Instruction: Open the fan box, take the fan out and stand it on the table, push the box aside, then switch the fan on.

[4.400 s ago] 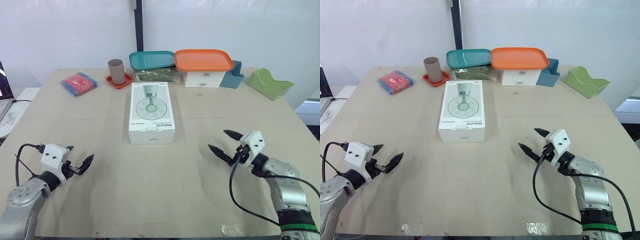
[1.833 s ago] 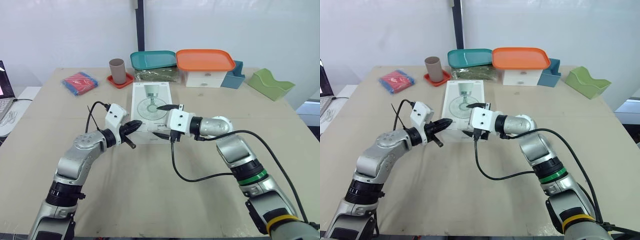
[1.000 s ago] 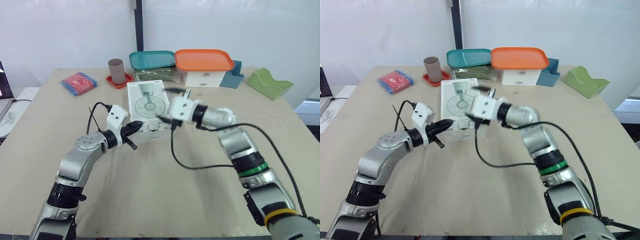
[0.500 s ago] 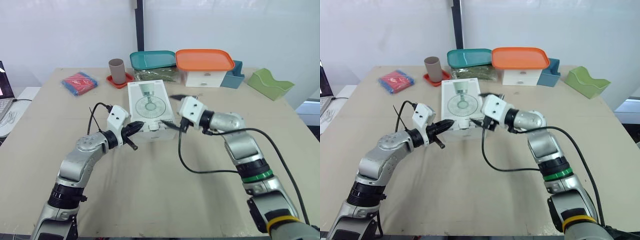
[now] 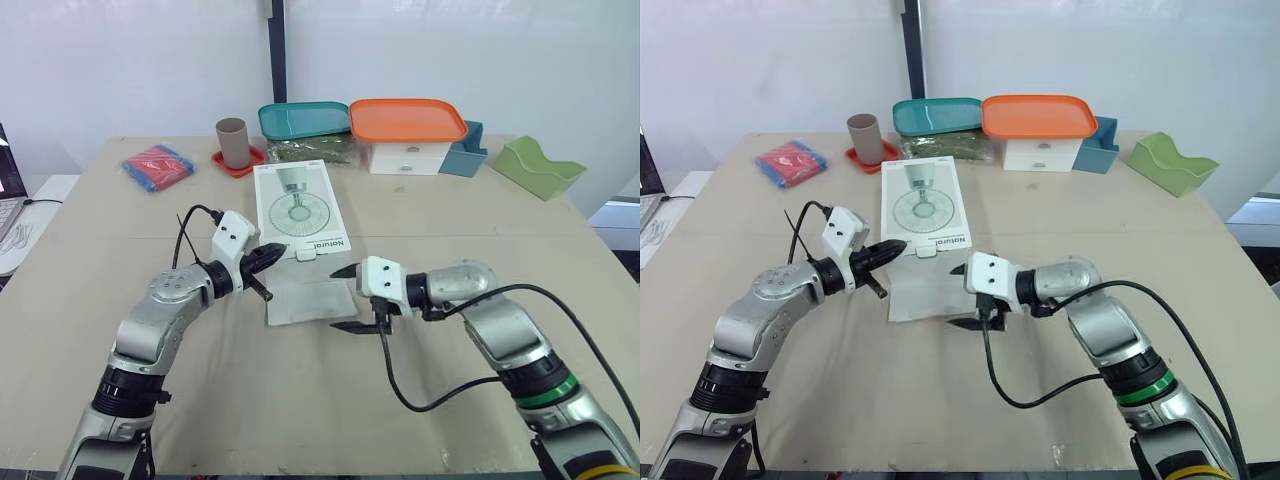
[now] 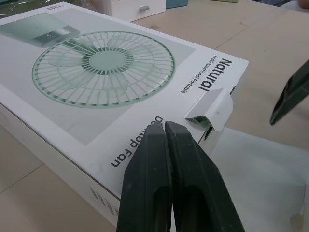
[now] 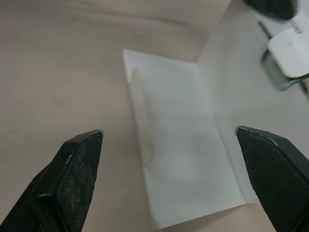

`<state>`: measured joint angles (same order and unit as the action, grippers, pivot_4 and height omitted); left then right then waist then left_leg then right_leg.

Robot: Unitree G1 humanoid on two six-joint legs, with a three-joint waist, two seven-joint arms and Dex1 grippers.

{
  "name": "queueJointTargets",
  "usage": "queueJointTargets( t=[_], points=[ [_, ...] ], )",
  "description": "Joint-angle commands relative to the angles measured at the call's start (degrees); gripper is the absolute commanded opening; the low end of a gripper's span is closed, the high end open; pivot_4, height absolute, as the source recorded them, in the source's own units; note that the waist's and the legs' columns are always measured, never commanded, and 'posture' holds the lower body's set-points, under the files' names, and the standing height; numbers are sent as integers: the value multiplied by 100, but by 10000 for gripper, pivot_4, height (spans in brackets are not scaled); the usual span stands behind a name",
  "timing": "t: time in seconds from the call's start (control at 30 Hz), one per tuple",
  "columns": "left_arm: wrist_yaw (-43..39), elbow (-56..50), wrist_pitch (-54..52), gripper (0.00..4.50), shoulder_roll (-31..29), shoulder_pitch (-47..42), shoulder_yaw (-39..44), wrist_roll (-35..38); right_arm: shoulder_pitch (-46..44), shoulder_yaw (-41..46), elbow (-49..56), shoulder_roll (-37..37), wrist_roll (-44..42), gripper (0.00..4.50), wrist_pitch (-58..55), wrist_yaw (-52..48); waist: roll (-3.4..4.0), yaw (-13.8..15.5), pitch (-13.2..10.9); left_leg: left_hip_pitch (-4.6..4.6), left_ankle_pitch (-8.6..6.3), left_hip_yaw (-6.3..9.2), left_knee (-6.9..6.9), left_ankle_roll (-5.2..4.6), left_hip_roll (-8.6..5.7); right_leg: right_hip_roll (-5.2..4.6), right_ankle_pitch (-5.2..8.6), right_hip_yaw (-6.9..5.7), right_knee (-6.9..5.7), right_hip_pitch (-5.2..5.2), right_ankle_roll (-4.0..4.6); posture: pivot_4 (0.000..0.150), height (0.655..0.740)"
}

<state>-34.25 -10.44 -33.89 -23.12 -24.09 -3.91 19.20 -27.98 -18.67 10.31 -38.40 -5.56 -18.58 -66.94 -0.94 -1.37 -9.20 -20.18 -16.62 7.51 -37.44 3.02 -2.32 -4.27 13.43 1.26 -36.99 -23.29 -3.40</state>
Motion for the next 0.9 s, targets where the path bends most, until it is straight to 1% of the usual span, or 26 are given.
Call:
queueJointTargets(
  t=[0.03,0.1,0.27,0.4,0.47,0.67,0.77,0.9],
  points=[
    [-15,114,-176,1164,-65,143,-47,-41,89,-21,354,-207,-231,45000,-214,-330,0,-4,0,0,0,0,0,0,0,0,0,0,1,0,0,1500,7400],
    [-14,109,-176,1164,-69,155,-42,-38,157,69,403,-224,-357,45000,-327,-342,0,-5,0,1,0,-2,0,0,1,1,0,0,0,0,0,1500,7400],
    [-11,92,-195,1164,-72,171,-11,-18,263,802,207,149,-1096,45000,-1118,149,0,-4,0,1,1,-1,-1,1,1,1,0,1,0,1,0,1500,7400],
    [0,136,-228,1164,-35,137,97,68,288,1086,-121,142,-1160,45000,-1350,444,0,2,0,0,0,2,-1,1,0,0,0,0,1,2,0,1500,7400],
    [1,130,-277,1164,-20,118,156,149,253,1267,-279,271,-1228,45000,-1503,718,0,-3,0,0,0,0,-1,1,0,0,0,0,0,1,0,1500,7400],
    [14,162,-294,1164,-44,70,175,183,190,1460,-540,696,-1387,45000,-1857,1267,0,-6,0,0,0,-2,-1,0,1,1,-1,1,0,0,1,1500,7400],
    [32,155,-290,1164,-30,53,149,181,187,1409,-515,929,-1475,45000,-1996,1409,0,-4,0,0,1,-1,-1,1,1,1,-1,1,-1,-1,1,1500,7400],
    [55,101,-295,1164,-13,61,111,168,175,1206,-606,1039,-1337,45000,-1893,1494,0,-4,0,0,1,-1,-1,1,1,1,-1,1,-1,0,1,1500,7400]
  ],
)
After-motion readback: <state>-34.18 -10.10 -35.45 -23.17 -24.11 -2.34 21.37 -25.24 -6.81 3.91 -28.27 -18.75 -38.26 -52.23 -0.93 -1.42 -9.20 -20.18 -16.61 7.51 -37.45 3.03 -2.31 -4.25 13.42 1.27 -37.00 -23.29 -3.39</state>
